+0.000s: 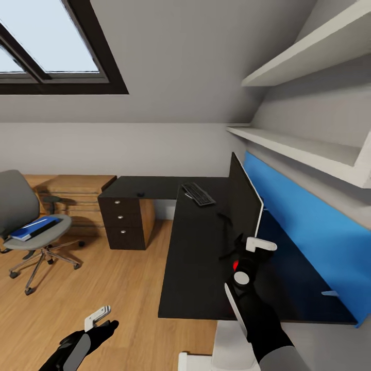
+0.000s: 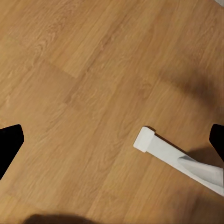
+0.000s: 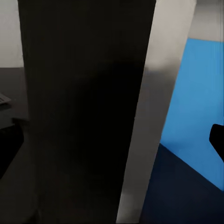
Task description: In the bedroom, organize the workspace by keeping the computer under the desk, ensuring the monitor is on the desk, placing the keyboard on the desk next to the monitor, placing the mouse on the desk next to the keyboard, moving the folder from the swivel chair onto the desk next to the mouse, stacking the notebook on top of the folder with the pen on top of the notebook, and positioning the swivel chair next to the desk.
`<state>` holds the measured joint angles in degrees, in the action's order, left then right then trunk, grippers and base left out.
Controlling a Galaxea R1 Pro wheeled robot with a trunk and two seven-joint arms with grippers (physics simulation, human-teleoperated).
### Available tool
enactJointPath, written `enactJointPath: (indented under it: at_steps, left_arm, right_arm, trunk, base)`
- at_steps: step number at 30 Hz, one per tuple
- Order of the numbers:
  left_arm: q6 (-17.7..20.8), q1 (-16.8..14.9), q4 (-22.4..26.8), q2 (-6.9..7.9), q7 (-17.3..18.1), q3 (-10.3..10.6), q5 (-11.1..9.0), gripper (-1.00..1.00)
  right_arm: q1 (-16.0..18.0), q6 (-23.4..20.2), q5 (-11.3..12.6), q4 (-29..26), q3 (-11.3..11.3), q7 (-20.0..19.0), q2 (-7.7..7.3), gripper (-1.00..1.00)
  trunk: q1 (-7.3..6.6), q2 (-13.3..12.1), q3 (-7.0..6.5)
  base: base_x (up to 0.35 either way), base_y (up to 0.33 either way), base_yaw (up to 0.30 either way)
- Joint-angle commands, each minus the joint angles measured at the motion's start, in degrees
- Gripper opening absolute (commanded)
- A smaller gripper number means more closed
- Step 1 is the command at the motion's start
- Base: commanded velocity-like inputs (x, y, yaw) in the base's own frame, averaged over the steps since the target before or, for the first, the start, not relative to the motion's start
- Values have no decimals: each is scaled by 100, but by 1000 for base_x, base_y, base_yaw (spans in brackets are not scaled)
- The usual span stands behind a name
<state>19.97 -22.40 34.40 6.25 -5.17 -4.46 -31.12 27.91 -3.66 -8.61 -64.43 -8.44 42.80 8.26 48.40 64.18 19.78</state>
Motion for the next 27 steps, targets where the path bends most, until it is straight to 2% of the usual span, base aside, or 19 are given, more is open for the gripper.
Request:
enactJointPath:
  at_steps: [1,8,21,27]
  left_arm:
    - [34,-1,14,1,-37,-3,-61,100]
    - [34,-1,13,3,-37,-3,-61,100]
    - [34,-1,14,7,-31,-4,-63,100]
    - [34,-1,14,7,-28,-5,-61,100]
  right_arm:
    - [4,-39,-41,1,-6,27,0,100]
    - [4,-39,-43,59,-48,27,0,100]
    - [4,-39,-42,71,-78,27,0,100]
    - [4,-39,-44,71,-78,27,0,100]
  trunk:
    - [0,5,7]
    - [0,5,7]
    - [0,5,7]
    - [0,5,7]
  base:
    - [0,-69,0]
    - [0,-170,0]
    - [0,-17,0]
    - [0,-169,0]
